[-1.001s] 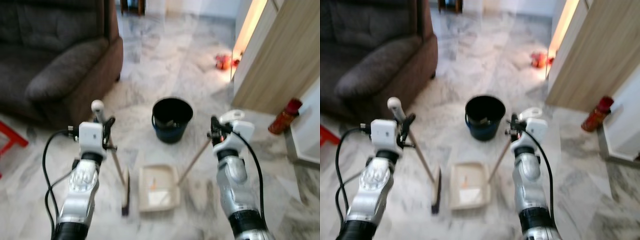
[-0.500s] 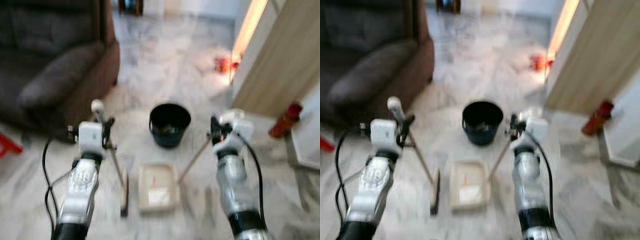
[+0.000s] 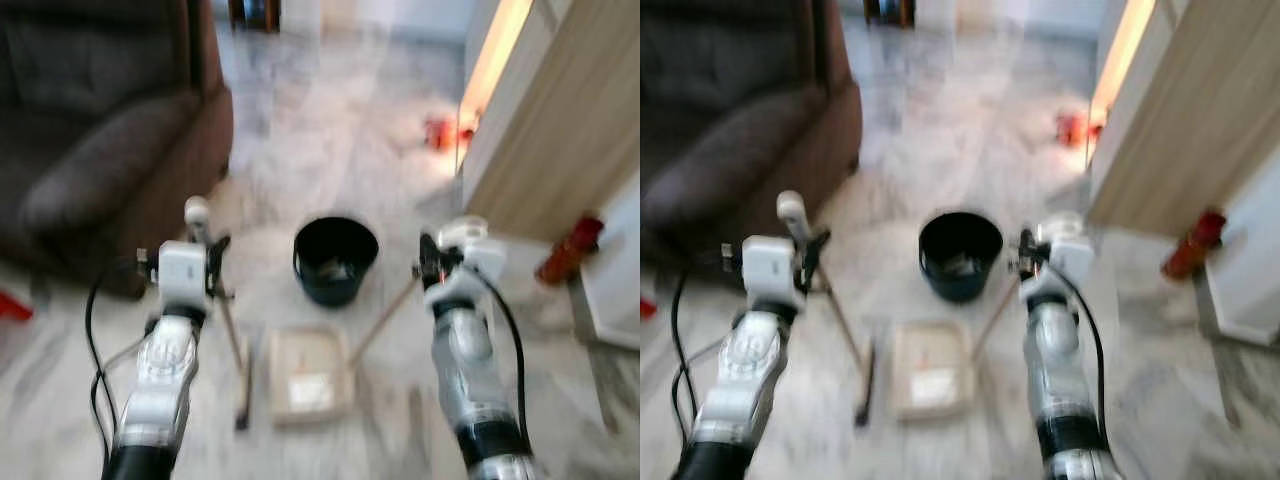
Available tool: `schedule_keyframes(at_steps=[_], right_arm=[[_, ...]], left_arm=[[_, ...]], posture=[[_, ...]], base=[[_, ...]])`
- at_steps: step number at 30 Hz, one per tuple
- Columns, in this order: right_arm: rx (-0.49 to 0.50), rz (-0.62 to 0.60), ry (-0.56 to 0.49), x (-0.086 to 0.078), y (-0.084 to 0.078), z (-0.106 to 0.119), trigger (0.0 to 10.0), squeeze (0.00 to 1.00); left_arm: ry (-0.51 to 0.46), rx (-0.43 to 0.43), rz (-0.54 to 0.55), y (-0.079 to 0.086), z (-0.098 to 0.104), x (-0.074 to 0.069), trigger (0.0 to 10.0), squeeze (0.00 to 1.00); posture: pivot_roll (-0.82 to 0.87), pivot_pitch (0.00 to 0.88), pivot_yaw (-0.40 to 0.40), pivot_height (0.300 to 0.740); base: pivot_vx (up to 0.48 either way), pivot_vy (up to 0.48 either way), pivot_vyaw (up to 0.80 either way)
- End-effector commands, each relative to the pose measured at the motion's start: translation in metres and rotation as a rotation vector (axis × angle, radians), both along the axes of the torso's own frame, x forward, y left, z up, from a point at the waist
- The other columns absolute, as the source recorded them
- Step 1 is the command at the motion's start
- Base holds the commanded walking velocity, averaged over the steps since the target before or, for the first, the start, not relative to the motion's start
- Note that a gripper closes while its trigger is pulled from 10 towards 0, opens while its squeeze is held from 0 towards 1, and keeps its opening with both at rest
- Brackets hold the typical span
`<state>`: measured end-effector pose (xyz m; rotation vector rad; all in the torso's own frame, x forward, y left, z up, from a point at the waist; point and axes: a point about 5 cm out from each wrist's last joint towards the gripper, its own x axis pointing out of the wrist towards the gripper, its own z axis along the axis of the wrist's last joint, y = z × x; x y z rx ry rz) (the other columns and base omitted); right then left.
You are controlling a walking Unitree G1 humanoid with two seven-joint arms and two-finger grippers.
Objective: Sweep floor
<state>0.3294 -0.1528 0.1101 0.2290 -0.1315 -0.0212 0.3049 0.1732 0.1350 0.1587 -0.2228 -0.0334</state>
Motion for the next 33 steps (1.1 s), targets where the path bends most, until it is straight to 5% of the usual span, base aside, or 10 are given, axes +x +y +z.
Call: schedule_keyframes(at_steps=[1, 19, 33], right_arm=[[0.005, -0.020, -0.049, 0.0026, -0.0058, 0.0107, 10.0, 0.00], [0.003, -0.006, -0.048, 0.0039, -0.0045, 0.0112, 10.0, 0.00], [-0.009, 0.005, -0.061, 0.0023, -0.0035, 0.0121, 10.0, 0.00]], left_arm=[[-0.049, 0.006, -0.017, -0.0057, 0.0089, 0.0010, 10.0, 0.00], [-0.056, 0.001, -0.015, -0.0069, 0.0093, 0.0006, 10.0, 0.00], [-0.060, -0.001, -0.026, -0.0080, 0.0087, -0.0007, 10.0, 0.00]], posture=[[0.03, 0.082, -0.014, 0.740], [0.04, 0.086, -0.021, 0.740], [0.04, 0.092, -0.023, 0.740]], base=[[0.292, 0.000, 0.00], [0.289, 0.000, -0.16], [0.000, 0.000, 0.00]])
